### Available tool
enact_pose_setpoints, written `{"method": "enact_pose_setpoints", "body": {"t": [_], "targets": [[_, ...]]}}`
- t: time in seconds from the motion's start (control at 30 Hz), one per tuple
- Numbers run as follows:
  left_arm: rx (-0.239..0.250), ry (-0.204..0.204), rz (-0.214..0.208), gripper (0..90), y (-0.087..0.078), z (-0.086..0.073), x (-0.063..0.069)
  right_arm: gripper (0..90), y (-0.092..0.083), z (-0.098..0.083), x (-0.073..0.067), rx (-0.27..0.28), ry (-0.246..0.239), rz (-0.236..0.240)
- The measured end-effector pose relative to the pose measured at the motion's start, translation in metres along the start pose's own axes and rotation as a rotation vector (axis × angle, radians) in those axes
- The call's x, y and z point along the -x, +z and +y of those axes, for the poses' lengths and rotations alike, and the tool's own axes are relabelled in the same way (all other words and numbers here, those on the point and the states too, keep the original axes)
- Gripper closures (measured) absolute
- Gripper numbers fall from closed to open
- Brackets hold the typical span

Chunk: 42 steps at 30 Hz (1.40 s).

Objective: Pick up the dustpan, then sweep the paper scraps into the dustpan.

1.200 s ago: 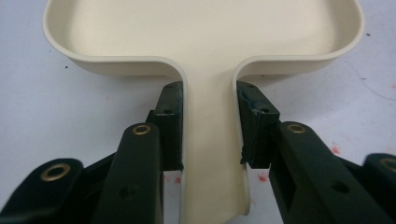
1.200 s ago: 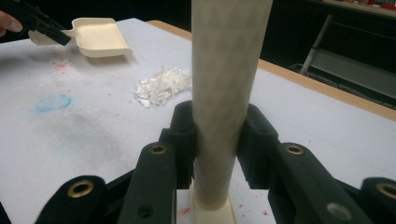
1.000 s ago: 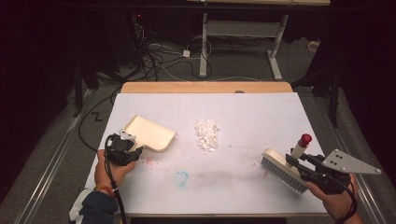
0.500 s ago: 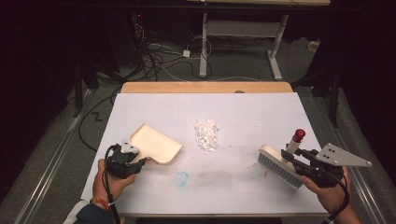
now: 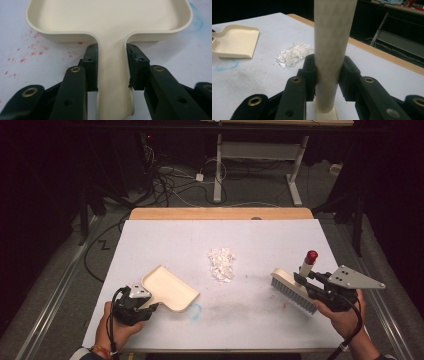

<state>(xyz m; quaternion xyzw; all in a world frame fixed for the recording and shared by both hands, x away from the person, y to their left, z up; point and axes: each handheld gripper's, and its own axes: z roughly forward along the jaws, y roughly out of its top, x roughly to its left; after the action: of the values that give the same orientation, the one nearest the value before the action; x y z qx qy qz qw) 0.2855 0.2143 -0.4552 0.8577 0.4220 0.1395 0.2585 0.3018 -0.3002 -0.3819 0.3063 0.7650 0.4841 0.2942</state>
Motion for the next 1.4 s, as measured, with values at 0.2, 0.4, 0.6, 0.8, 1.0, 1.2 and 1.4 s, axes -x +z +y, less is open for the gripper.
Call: {"method": "enact_pose_setpoints", "body": {"t": [0.2, 0.4, 0.6, 0.8, 1.0, 1.2, 1.4], "targets": [[-0.006, 0.030, -0.032, 63.4, -0.001, 0.001, 0.007, 71.1, 0.011, 0.010, 0.005, 0.012, -0.013, -0.016], [0.004, 0.029, -0.036, 63.3, 0.004, 0.002, 0.011, 71.1, 0.046, 0.036, 0.010, 0.049, -0.024, -0.027], [0.008, 0.036, -0.050, 63.3, 0.007, 0.003, 0.012, 71.1, 0.090, 0.062, 0.017, 0.060, 0.016, -0.036], [0.006, 0.031, -0.058, 63.3, 0.010, 0.005, 0.013, 71.1, 0.136, 0.078, 0.018, 0.025, 0.031, -0.059], [0.002, 0.010, -0.070, 63.3, 0.014, 0.007, 0.013, 71.1, 0.192, 0.084, 0.013, 0.009, 0.046, -0.092], [-0.005, 0.032, -0.078, 63.3, 0.017, 0.014, 0.017, 71.1, 0.228, 0.087, 0.004, 0.034, 0.002, -0.136], [-0.004, 0.040, -0.088, 63.3, 0.021, 0.017, 0.017, 71.1, 0.252, 0.080, -0.016, -0.013, -0.061, -0.102]]}}
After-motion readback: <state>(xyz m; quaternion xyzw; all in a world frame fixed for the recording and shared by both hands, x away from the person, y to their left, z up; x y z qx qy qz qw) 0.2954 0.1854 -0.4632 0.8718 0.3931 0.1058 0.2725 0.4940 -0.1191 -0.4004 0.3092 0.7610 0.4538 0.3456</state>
